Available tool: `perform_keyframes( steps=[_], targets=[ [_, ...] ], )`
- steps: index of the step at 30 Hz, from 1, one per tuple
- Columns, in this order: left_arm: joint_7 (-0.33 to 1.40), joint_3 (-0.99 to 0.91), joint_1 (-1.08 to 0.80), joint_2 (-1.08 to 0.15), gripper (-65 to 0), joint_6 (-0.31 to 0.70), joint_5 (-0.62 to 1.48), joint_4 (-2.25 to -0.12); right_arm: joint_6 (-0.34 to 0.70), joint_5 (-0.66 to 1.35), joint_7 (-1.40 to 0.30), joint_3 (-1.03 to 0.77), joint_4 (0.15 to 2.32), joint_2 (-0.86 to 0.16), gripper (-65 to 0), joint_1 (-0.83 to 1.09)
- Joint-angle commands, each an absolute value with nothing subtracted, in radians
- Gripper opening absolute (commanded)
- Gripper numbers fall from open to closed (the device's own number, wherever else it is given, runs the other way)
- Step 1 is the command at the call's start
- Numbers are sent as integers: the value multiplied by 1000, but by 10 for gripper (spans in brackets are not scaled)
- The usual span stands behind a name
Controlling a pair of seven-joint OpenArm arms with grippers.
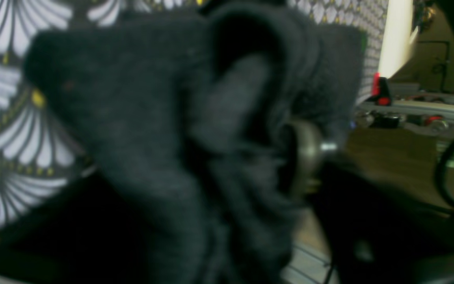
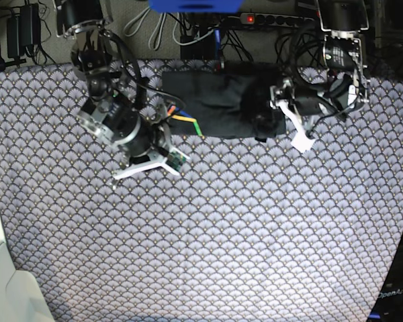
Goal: Fold the T-shirt properly
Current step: 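Release the right gripper and grasp the bundle edge with the left gripper, then rotate the bundle with the left gripper and set it down upright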
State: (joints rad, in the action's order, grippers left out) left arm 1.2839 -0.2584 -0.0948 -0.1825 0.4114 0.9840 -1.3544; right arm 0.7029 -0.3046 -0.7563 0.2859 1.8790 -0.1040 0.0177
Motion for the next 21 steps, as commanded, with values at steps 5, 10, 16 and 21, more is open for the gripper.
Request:
perform_keyframes(
  steps=[5, 10, 16, 21],
  targets=[
    [1317, -252, -62, -186, -610, 404, 961, -1300, 698, -298, -739, 196, 1957, -101, -650, -13],
    [1317, -252, -24, -186, -645, 398, 961, -1290, 698, -298, -737, 79, 1979, -101, -650, -15],
    [1317, -163, 41, -188, -645, 395, 961, -1290, 698, -298, -733, -107, 1983, -105, -650, -12],
    [1316, -81, 97, -186, -645, 394, 957, -1290, 698, -298, -731, -282, 1985, -107, -650, -19]
  ],
)
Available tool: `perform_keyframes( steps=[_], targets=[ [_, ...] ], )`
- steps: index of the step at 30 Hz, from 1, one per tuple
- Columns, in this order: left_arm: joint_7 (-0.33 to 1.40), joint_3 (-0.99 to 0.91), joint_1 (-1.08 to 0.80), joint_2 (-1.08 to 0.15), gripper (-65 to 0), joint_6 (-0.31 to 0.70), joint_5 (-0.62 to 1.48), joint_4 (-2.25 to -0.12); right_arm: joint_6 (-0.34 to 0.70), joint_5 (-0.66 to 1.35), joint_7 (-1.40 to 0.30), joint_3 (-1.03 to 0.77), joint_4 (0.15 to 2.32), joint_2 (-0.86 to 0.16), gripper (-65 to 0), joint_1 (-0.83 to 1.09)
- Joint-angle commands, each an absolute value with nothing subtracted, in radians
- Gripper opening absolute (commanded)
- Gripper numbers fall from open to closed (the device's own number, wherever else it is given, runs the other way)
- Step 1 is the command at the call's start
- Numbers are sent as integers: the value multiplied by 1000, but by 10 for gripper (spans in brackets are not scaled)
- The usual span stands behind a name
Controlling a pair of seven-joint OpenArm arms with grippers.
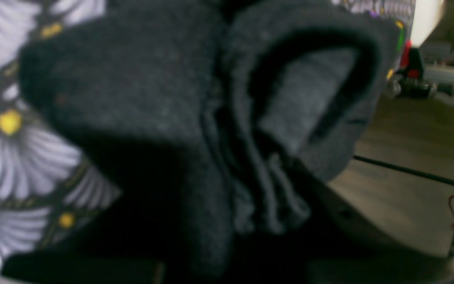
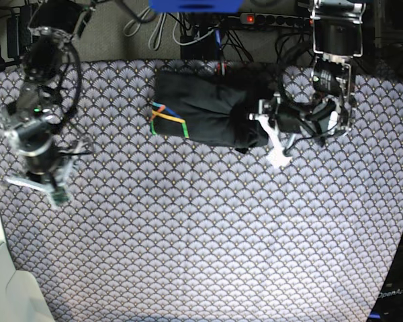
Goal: Fold the T-shirt properly
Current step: 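Rotate the bundle with the left gripper and set it down upright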
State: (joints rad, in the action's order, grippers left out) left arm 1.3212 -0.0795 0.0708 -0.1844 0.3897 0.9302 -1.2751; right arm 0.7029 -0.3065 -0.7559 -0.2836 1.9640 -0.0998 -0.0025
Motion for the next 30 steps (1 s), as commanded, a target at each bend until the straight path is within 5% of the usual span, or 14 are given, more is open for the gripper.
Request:
perform_keyframes(
  steps=[1, 13, 30],
  targets=[
    [1316, -67, 114, -186, -645, 394, 940, -1294, 698, -298, -731, -306, 1985, -107, -650, -21],
    [1317, 226, 309, -134, -645, 394, 430, -1475, 698, -298, -730, -604, 1985, -137, -650, -25],
    [1078, 656, 433, 117, -646, 397, -107, -1233, 698, -292, -730, -967, 1982, -214, -650, 27]
  ],
)
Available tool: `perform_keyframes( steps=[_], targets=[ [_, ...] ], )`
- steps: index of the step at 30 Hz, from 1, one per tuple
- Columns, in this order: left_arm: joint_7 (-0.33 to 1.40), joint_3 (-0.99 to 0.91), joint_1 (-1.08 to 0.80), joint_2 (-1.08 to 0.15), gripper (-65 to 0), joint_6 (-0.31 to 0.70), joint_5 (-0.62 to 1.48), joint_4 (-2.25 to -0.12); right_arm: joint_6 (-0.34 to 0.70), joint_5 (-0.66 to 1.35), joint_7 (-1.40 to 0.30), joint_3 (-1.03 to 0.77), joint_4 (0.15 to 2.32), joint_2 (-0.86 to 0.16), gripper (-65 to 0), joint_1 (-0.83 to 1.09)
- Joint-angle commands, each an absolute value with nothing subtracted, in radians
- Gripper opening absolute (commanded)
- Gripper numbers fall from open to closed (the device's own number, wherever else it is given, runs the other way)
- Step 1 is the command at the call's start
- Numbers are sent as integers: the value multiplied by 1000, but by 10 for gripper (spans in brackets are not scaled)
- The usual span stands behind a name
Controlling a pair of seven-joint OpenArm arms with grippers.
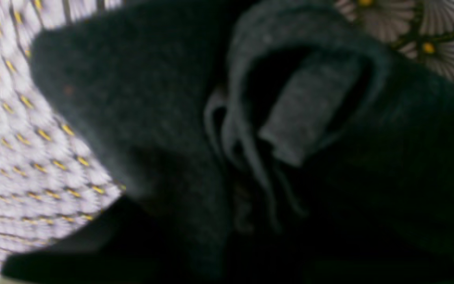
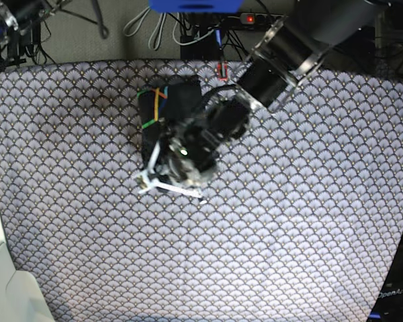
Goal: Fold the T-shirt properly
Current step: 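Rotate the bundle with the left gripper and set it down upright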
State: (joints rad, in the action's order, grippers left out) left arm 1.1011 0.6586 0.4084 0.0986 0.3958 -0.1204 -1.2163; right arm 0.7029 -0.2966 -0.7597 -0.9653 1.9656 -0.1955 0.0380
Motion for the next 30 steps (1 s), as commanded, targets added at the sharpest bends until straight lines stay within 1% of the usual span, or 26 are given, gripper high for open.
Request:
perform_keyframes(
  steps=[1, 5, 9, 21, 23, 24, 25, 28, 30],
  targets=[
    [1069, 679, 433, 128, -646, 397, -139, -1233, 698, -292, -730, -974, 1982, -214, -650, 28],
    [1052, 730, 433, 157, -646, 397, -255, -1236, 698, -292, -730, -1000, 1980, -213, -650, 48],
    [1052, 757, 433, 157, -645, 397, -331, -1234, 698, -292, -730, -1006, 1980, -211, -650, 56],
    [1070, 756, 426, 157, -636, 400, -337, -1233, 698, -291, -730, -1004, 1980, -205, -650, 53],
    [1092, 756, 426, 157, -603, 401, -337, -1236, 698, -291, -730, -1003, 1980, -205, -650, 53],
    [1096, 756, 426, 157, -570, 401, -337, -1242, 698, -291, -730, -1003, 1980, -205, -650, 53],
    [1096, 754, 426, 157, -530, 397, -340, -1244, 698, -291, -730, -1003, 1980, -205, -650, 53],
    [1090, 750, 427, 157, -375, 395, -343, -1245, 698, -291, -730, -1003, 1979, -205, -650, 54],
    [1084, 748, 429, 157, -295, 395, -341, -1245, 698, -291, -730, -1003, 1979, -205, -650, 56]
  ],
)
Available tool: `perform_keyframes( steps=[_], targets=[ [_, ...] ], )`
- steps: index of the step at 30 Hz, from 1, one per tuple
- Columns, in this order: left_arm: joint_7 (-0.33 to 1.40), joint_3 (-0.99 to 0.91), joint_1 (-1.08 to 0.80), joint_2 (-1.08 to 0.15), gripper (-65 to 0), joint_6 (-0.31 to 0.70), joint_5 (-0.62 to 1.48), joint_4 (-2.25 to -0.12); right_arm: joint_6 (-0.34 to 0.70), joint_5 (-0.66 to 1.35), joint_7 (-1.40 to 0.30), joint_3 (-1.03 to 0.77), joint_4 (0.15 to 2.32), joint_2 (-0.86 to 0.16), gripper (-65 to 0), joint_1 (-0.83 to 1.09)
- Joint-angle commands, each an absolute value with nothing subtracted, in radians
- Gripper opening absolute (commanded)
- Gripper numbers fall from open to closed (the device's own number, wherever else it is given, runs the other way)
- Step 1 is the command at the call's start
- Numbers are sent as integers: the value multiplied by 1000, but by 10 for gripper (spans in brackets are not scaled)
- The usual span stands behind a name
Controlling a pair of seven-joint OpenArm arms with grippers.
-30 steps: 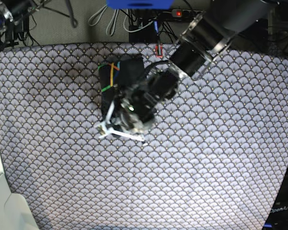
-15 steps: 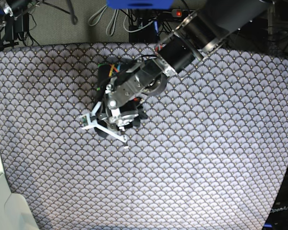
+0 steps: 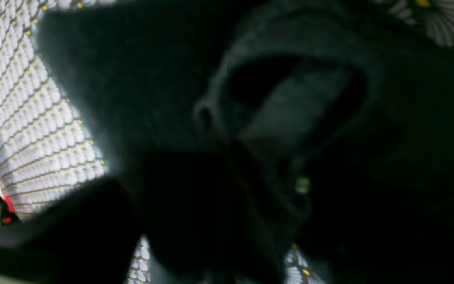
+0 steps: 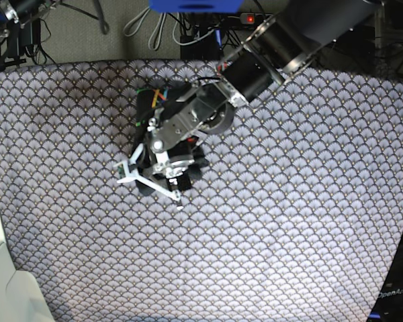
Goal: Fold the T-shirt properly
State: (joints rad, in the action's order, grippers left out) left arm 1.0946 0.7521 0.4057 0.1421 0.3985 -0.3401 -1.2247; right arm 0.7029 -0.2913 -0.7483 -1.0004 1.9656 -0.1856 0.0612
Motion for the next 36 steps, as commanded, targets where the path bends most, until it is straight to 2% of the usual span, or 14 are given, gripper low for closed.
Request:
perform_keyframes(
  steps=[1, 3, 5, 10, 21, 23, 28, 30, 36],
  targets=[
    [1084, 748, 429, 157, -253, 395, -341, -1245, 698, -291, -730, -1003, 1979, -205, -650, 56],
    [1084, 748, 432, 157, -191, 395, -341, -1248, 698, -291, -730, -1003, 1977, -205, -650, 56],
    [1081, 748, 432, 157, -162, 395, -341, -1283, 698, -291, -730, -1003, 1977, -205, -650, 56],
    [1033, 733, 429, 142, -159, 395, -343, -1412, 698, -291, -730, -1003, 1975, -203, -650, 56],
    [1046, 412, 417, 116, -168, 403, -332, -1440, 698, -225, -730, -1004, 1975, -193, -650, 58],
    [1047, 351, 404, 113, -224, 404, -332, -1452, 698, -226, -730, -1006, 1975, -196, -650, 58],
    [1049, 168, 332, 62, -549, 404, -338, -1549, 698, -234, -737, -1018, 1977, -191, -650, 88],
    [1069, 97, 292, 30, -647, 404, -341, -1592, 698, -234, -736, -1035, 1977, -183, -650, 113],
    [1193, -61, 143, -88, -648, 406, -334, -1778, 698, -234, -731, -1125, 1975, -128, -650, 211]
  ],
)
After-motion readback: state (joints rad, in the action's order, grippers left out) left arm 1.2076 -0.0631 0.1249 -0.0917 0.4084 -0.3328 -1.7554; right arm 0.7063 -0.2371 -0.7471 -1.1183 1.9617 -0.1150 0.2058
